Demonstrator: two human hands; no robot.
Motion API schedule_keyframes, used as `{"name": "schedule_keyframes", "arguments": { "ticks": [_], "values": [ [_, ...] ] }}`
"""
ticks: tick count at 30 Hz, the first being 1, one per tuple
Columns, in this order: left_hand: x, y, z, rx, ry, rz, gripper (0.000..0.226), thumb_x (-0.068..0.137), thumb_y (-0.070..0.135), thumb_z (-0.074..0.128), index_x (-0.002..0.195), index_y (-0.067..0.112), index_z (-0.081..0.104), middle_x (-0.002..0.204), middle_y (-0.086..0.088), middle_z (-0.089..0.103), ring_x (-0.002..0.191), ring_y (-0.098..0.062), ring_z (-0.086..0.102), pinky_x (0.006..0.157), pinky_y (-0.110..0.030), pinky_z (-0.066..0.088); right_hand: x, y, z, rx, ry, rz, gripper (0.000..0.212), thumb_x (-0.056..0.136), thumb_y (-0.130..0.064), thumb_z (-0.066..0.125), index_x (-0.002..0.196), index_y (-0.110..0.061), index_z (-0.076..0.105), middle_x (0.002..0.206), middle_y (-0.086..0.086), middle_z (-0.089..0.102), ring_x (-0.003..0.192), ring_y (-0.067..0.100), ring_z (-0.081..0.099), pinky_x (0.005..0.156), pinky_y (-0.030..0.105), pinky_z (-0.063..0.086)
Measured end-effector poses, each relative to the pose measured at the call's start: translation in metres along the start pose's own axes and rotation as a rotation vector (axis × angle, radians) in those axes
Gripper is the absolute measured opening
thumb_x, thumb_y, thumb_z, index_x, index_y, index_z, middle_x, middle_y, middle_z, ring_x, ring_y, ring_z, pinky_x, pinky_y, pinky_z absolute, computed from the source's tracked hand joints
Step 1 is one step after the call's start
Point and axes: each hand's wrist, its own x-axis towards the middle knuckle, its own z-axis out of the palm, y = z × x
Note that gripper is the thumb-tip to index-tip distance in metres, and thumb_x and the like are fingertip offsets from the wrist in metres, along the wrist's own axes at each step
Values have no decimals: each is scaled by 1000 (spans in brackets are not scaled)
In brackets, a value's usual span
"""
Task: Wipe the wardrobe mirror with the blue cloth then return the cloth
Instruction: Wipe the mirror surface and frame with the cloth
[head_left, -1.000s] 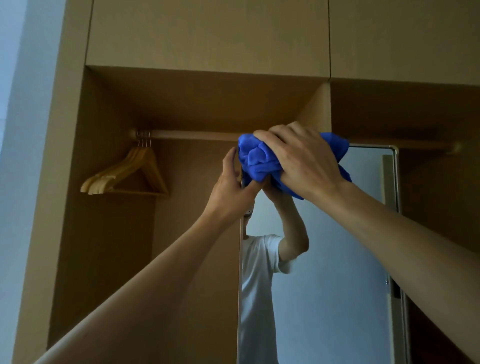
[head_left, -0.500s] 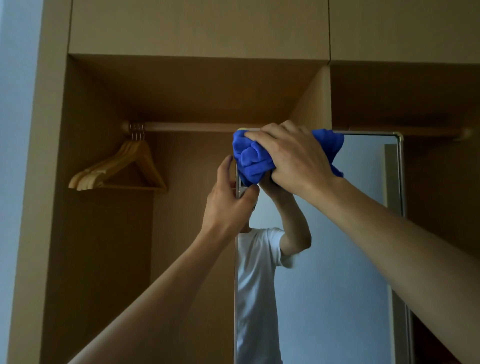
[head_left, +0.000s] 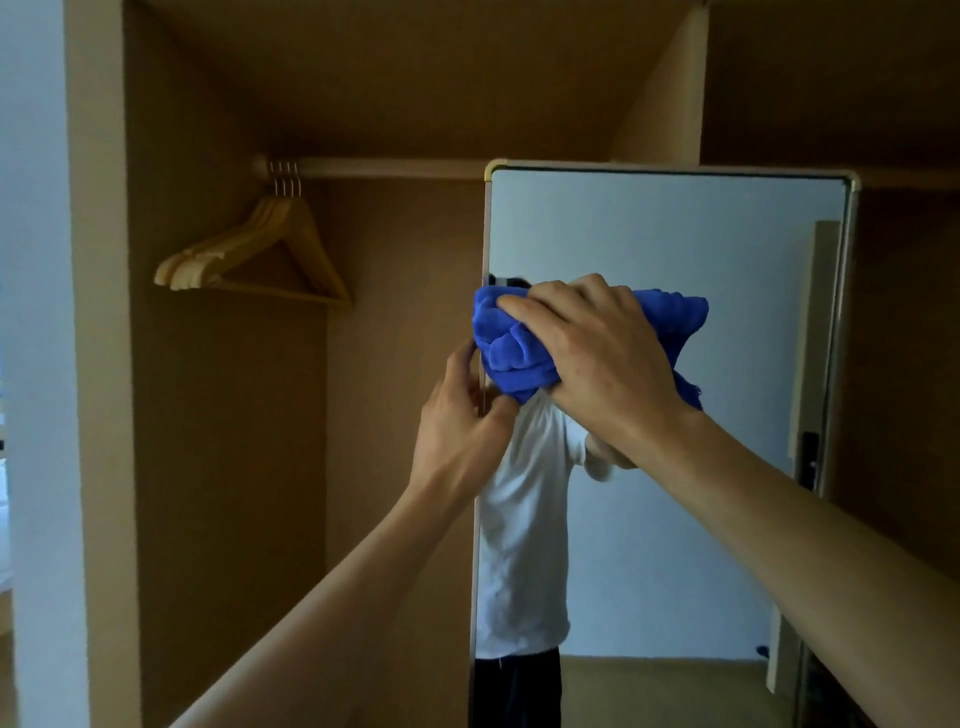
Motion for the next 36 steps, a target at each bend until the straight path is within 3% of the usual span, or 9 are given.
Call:
{"name": "schedule_keyframes", "arguments": {
  "ticks": [5, 9, 12, 16, 24, 28, 33, 36],
  "values": [
    [-26, -9, 2, -16, -9, -70, 50, 97, 21, 53, 144, 34, 43, 109, 10, 69, 98, -5, 65, 75, -15, 46, -31, -16, 5, 23, -29, 9, 61, 76, -6, 65, 135, -19, 54, 123, 3, 62, 101, 31, 55, 82, 45, 44],
    [-43, -22, 6, -67, 10, -129, 54, 88, 28, 43, 141, 35, 47, 114, 10, 69, 106, -10, 65, 93, -38, 54, -49, -26, 6, 46, -66, 11, 54, 83, -10, 48, 137, -17, 54, 122, 5, 62, 103, 34, 56, 84, 47, 44],
    [-56, -32, 10, -99, 30, -172, 53, 85, 32, 36, 135, 35, 53, 110, 7, 70, 101, -15, 65, 93, -47, 54, -66, -35, 8, 56, -108, 17, 55, 86, -15, 35, 138, -18, 52, 122, 5, 61, 105, 33, 55, 86, 47, 43],
    [-70, -42, 15, -121, 62, -216, 40, 86, 39, 32, 113, 39, 61, 108, 2, 71, 105, -23, 67, 92, -56, 54, -91, -49, 15, 50, -140, 11, 57, 83, -9, 49, 139, -19, 50, 122, 4, 61, 105, 32, 54, 86, 45, 42],
    [-98, -57, 23, -174, 110, -308, 35, 91, 36, 32, 97, 48, 64, 104, 2, 72, 103, -21, 67, 93, -55, 54, -130, -70, 19, 104, -182, 24, 57, 84, -11, 42, 139, -20, 51, 125, 4, 60, 107, 33, 54, 89, 45, 40],
    [-112, -71, 27, -199, 125, -351, 34, 90, 39, 32, 92, 31, 64, 102, -9, 71, 102, -31, 65, 93, -57, 52, -146, -81, 22, 120, -197, 47, 57, 85, -10, 36, 138, -20, 52, 125, 2, 60, 107, 33, 54, 89, 45, 40],
    [-131, -98, 32, -219, 124, -396, 33, 91, 38, 32, 86, 25, 62, 83, 6, 67, 81, -12, 61, 80, -40, 53, -179, -100, 32, 149, -228, 76, 59, 85, -9, 44, 142, -21, 50, 135, 3, 57, 112, 33, 53, 93, 44, 38],
    [-145, -118, 34, -213, 99, -424, 34, 93, 36, 31, 89, 24, 62, 85, 6, 70, 83, -12, 65, 76, -31, 54, -204, -114, 38, 174, -228, 104, 56, 88, -9, 49, 142, -22, 51, 136, 3, 57, 112, 34, 53, 94, 44, 38]
  ]
}}
